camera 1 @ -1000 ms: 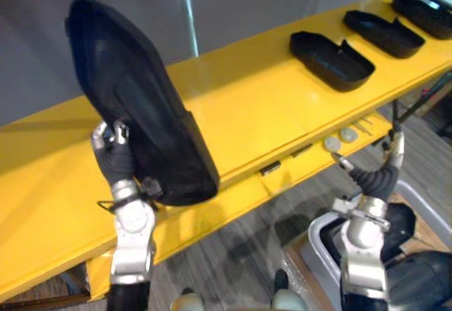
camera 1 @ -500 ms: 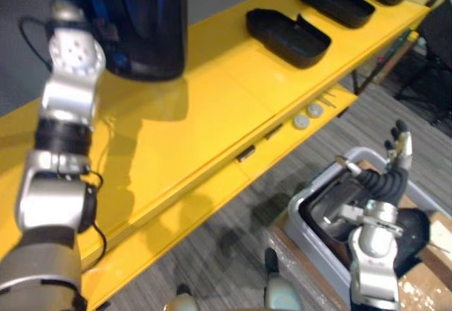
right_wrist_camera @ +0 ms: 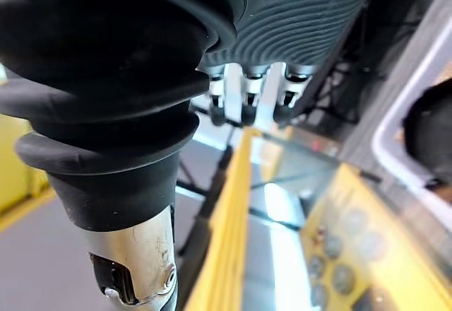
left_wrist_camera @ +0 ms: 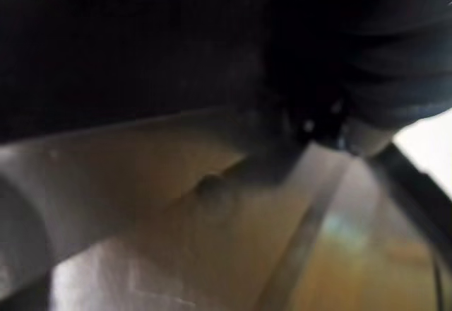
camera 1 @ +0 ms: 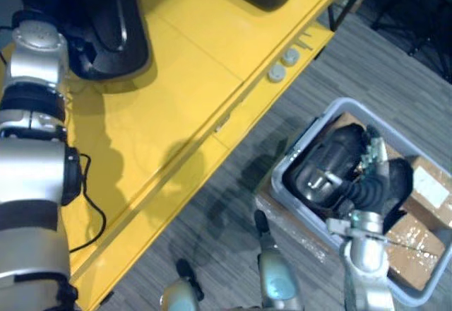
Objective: Walk over and take plastic housings, then place them on the shelf
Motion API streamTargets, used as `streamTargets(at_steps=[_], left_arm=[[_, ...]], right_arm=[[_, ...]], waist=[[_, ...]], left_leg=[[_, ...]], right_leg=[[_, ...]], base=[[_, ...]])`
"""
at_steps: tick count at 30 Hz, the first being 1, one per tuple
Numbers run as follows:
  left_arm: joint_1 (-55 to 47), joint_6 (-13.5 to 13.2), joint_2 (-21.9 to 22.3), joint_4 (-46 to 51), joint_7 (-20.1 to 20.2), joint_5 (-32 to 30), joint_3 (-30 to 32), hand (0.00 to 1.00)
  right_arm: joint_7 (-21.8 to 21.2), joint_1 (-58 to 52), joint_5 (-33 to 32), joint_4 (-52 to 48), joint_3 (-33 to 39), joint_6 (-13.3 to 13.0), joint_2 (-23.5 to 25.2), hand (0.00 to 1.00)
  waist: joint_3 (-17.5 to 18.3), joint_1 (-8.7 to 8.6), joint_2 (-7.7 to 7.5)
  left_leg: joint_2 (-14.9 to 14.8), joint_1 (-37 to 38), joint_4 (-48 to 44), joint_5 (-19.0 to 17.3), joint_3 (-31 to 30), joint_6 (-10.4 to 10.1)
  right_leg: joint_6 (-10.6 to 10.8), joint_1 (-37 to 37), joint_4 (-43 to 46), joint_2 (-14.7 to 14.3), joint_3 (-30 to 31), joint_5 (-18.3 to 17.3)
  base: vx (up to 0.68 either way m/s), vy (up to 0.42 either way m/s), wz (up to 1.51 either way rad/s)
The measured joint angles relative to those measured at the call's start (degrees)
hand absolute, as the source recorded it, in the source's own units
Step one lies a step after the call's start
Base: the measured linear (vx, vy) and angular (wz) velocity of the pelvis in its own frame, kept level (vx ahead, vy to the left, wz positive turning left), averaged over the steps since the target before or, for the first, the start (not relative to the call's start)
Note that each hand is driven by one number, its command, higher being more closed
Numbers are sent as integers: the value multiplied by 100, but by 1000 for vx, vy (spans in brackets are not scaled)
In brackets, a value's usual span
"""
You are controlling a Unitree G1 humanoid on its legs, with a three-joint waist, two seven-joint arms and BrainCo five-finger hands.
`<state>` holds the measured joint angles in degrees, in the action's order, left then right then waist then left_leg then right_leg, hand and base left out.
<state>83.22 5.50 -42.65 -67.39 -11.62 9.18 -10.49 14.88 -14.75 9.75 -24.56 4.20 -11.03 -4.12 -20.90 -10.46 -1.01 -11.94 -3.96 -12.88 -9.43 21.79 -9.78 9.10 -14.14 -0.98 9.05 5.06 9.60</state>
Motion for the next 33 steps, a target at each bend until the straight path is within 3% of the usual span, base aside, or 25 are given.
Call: streamTargets(at_steps=[8,14,22,23,33], left_arm=[[-29,108,62,33,-74,-138,595,100],[-301,268,113,316,-123,-1061,1205,100],[-701,412,204,678,-175,-1482,1704,100],[-716,443,210,677,-176,-1484,1705,0],[-910,483,205,604,-209,-1478,1708,0]], right_arm=[[-1,-380,2,-258,-302,2,1,0],[-78,-648,1,-436,-420,-66,5,0],[-112,-849,0,-438,-600,-169,13,0],[-113,-882,0,-438,-601,-169,0,0],[-112,-880,-1,-397,-605,-170,-3,0]], waist=[[-143,-13,40],[-167,-11,83],[-203,29,147],[-203,36,147],[-201,43,147]], left_leg=[[-162,-145,-168,-78,132,-90],[-231,-136,-127,-82,247,-88],[-241,-119,31,-77,253,-91],[-248,-120,22,-76,257,-92],[-231,-115,31,-69,236,-94]], right_leg=[[-93,-320,277,-162,21,-64],[-115,-396,362,-249,15,-81],[-126,-500,439,-303,2,-87],[-126,-500,439,-304,4,-87],[-125,-484,408,-289,12,-85]], base=[[-29,-36,-11],[-35,-37,-4],[-42,-36,-1],[-12,-33,-1],[-1,-3,0]])
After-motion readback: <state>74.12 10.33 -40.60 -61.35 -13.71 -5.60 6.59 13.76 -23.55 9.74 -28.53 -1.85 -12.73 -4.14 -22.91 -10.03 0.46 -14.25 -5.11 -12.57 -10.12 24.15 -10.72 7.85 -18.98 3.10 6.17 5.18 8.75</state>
